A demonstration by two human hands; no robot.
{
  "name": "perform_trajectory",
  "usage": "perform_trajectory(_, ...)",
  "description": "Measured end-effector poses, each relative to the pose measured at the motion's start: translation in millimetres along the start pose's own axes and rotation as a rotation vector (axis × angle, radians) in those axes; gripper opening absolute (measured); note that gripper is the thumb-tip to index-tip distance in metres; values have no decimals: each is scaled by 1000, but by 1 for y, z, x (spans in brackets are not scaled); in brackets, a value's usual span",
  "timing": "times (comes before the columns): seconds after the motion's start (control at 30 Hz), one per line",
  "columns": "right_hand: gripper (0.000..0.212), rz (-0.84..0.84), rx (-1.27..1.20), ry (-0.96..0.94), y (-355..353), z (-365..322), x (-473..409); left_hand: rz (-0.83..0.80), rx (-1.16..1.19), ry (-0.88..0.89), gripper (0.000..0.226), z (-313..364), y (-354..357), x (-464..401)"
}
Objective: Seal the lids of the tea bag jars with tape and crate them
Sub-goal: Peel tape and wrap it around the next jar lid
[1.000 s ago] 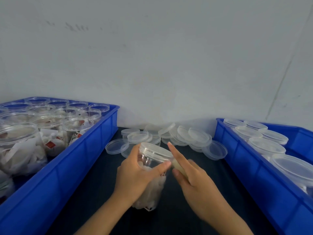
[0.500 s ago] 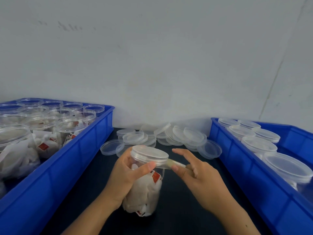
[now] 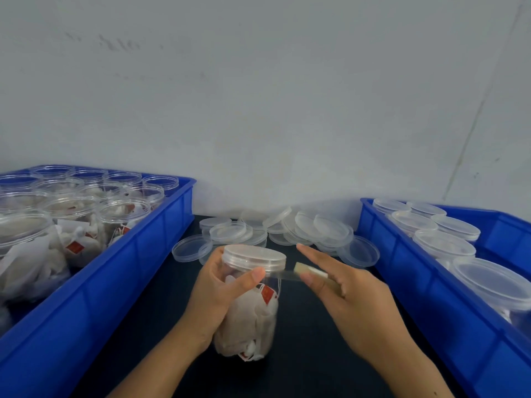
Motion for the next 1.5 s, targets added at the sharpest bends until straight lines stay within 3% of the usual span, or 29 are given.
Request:
perform_trajectory(0.17, 46, 193, 223, -177, -22, -25, 3, 125, -26, 33, 75, 2, -13, -2)
perform_trajectory(0.33, 63, 78, 188, -58, -7, -9, -1, 70, -10, 66, 77, 5, -8, 0)
perform_trajectory(0.47, 63, 37, 144, -13, -1, -2, -3, -24, 60, 60, 75, 7, 2, 2)
perform_trajectory(0.9, 57, -54, 10, -18, 19, -3, -3, -141, 258, -154, 116, -10, 12, 8)
perform_trajectory(1.03, 59, -43, 17, -2, 26, -6, -2, -154, 273, -169, 99, -11, 11, 9)
perform_trajectory(1.17, 52, 10, 6, 50, 28, -5, 0, -8, 28, -54, 68, -4, 4, 5)
perform_trajectory(1.33, 59, 31, -18, 138, 36, -8, 5, 362, -466, 238, 42, 28, -8, 19)
perform_trajectory(1.5, 49, 58, 64, 91, 32, -14, 8, 332, -574, 177, 50, 27, 3, 25)
Point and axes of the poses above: each hand's wrist, its own x-axis away from the middle knuckle, its own y-axis out of the palm, z = x × y, the point moved 8 cm from there along -x, towards the middle knuckle, and after that the axes turned 5 degrees about x, right-handed, at the moved point
